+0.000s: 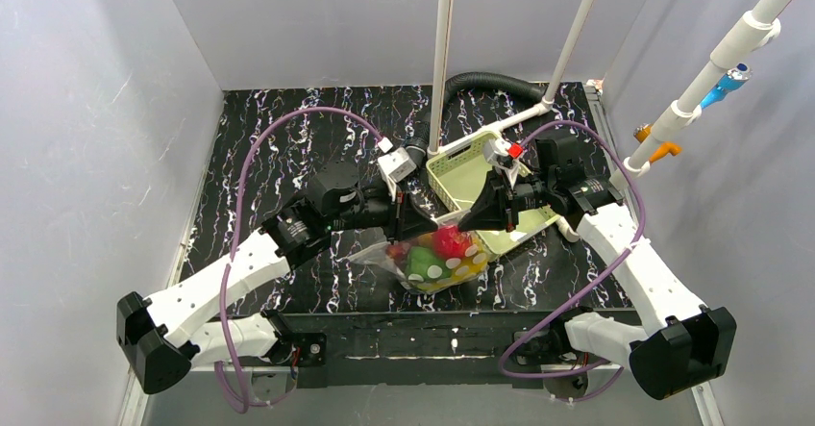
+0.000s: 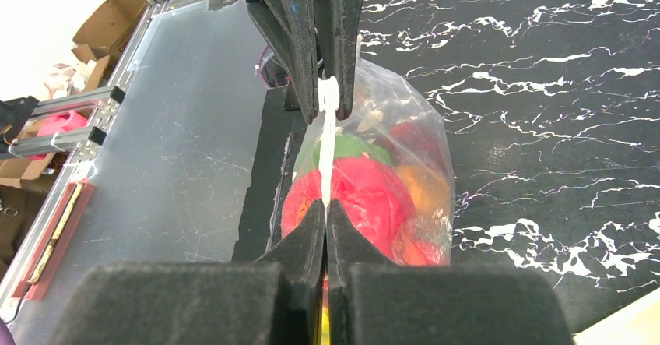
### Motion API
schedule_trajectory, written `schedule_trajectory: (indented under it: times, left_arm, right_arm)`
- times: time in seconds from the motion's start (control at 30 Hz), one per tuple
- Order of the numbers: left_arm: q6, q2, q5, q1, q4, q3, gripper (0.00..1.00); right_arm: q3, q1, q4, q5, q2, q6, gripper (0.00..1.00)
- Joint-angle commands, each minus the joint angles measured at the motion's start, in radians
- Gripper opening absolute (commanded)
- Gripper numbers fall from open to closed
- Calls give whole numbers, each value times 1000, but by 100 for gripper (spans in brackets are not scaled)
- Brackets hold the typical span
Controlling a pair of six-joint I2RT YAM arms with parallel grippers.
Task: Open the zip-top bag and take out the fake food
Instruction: Unzip the zipper food storage bag at the center of the board.
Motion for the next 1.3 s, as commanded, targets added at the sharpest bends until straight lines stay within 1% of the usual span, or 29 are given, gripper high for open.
schedule_trajectory:
  times: [0.0, 1.27]
  left_arm:
    - [25, -56, -11, 19, -20, -15, 0]
    - [47, -144, -3, 66, -64, -81, 0]
  right_arm:
    - [9, -15, -20, -27, -32, -20, 1]
    - [9, -36, -50, -29, -37, -58, 1]
